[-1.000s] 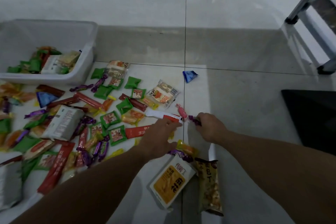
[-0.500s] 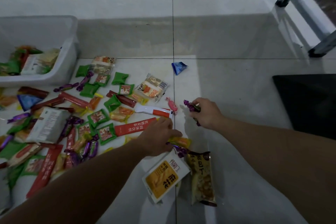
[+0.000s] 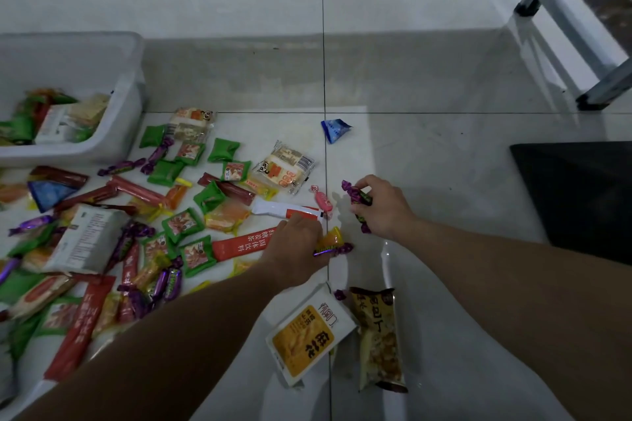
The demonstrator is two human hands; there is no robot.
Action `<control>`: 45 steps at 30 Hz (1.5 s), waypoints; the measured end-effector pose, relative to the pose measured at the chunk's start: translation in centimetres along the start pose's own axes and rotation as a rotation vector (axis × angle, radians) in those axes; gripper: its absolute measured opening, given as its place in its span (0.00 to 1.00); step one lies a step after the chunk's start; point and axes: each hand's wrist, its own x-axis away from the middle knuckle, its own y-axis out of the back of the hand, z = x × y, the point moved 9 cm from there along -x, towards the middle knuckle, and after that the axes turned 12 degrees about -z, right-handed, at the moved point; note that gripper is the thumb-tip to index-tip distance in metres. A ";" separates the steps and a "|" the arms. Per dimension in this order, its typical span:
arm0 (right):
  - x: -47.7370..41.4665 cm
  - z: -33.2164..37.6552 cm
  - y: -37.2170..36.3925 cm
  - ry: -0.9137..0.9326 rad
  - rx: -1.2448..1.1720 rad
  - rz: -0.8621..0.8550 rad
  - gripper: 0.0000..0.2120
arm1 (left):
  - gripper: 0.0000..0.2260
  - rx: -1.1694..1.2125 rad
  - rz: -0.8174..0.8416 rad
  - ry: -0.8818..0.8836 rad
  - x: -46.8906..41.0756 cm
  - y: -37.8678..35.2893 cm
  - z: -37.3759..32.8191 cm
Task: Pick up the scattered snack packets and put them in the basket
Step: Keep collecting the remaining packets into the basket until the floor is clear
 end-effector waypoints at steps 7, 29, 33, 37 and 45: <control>0.1 0.2 -0.1 -0.014 -0.018 0.012 0.14 | 0.18 0.099 0.032 0.147 -0.3 -0.2 1.1; -1.2 3.1 1.9 -0.118 -0.375 -0.142 0.16 | 0.12 0.777 -0.262 0.694 -2.5 5.2 7.3; -1.5 6.5 1.4 -0.107 -0.455 -0.137 0.21 | 0.13 0.847 -0.383 0.692 -3.1 9.5 9.6; -2.0 11.1 0.5 -0.053 -0.519 -0.122 0.20 | 0.12 0.874 -0.484 0.687 -2.7 13.7 12.7; -1.8 21.7 -4.0 0.082 -0.494 -0.047 0.21 | 0.11 0.996 -0.686 0.752 0.0 22.0 21.1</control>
